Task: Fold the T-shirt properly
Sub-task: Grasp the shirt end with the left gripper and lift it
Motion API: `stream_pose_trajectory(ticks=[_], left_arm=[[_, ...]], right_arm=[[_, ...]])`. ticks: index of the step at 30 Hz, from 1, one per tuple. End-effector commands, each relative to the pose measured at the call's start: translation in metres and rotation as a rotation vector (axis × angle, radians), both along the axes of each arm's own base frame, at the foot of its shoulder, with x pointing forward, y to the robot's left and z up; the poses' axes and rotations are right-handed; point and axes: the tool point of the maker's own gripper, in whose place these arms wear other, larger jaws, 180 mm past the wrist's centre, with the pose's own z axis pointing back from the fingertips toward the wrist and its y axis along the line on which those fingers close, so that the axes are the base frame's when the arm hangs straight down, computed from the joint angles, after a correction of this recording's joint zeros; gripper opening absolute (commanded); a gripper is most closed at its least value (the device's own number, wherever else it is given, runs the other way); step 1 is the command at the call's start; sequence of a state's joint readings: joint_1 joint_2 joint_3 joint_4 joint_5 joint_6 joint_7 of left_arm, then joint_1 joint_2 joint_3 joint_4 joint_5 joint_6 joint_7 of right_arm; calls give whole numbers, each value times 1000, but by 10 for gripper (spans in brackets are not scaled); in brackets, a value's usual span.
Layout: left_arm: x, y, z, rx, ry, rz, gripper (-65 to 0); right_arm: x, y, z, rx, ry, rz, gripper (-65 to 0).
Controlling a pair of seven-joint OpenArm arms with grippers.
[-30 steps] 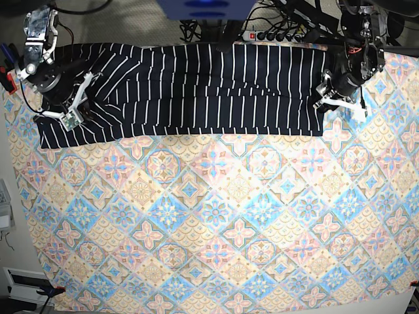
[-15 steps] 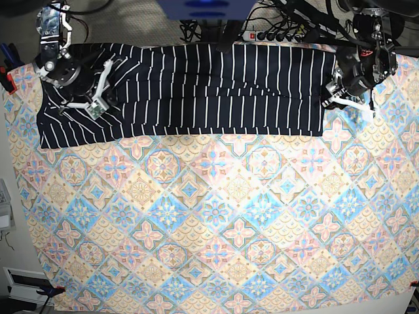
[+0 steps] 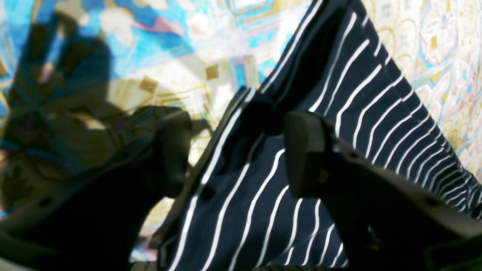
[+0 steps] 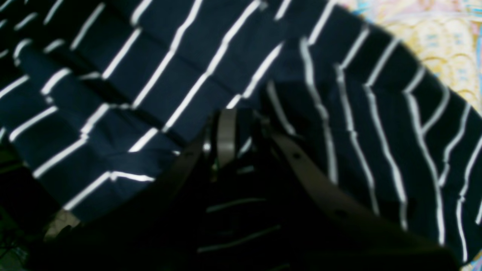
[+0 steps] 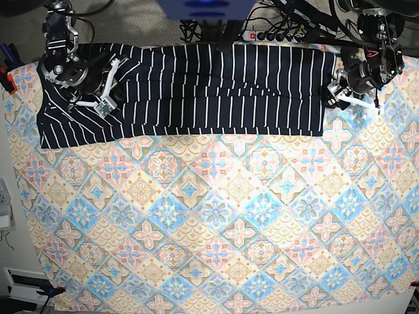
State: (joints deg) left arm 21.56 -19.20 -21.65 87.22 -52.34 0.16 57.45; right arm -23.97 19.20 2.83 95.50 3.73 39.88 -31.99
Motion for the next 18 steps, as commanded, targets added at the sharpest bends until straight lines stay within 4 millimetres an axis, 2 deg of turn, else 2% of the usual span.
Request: stream_pose_trajectory(ticks=[1, 5, 8, 13, 18], left_arm=[[8, 4, 9, 15, -30, -10, -261], [8, 1, 7, 10, -27, -17, -261], [15, -19, 3, -8, -23, -73, -261], [14, -34, -4, -6, -9, -106, -261], [11, -38, -8, 2, 5, -121, -261]], right_arm=[[9, -1, 10, 15, -40, 3, -578], [9, -1, 10, 15, -41, 2, -578], [9, -1, 10, 15, -41, 2, -579], [11, 0, 12, 15, -49, 5, -579], [11, -1, 13, 13, -52, 2, -579]])
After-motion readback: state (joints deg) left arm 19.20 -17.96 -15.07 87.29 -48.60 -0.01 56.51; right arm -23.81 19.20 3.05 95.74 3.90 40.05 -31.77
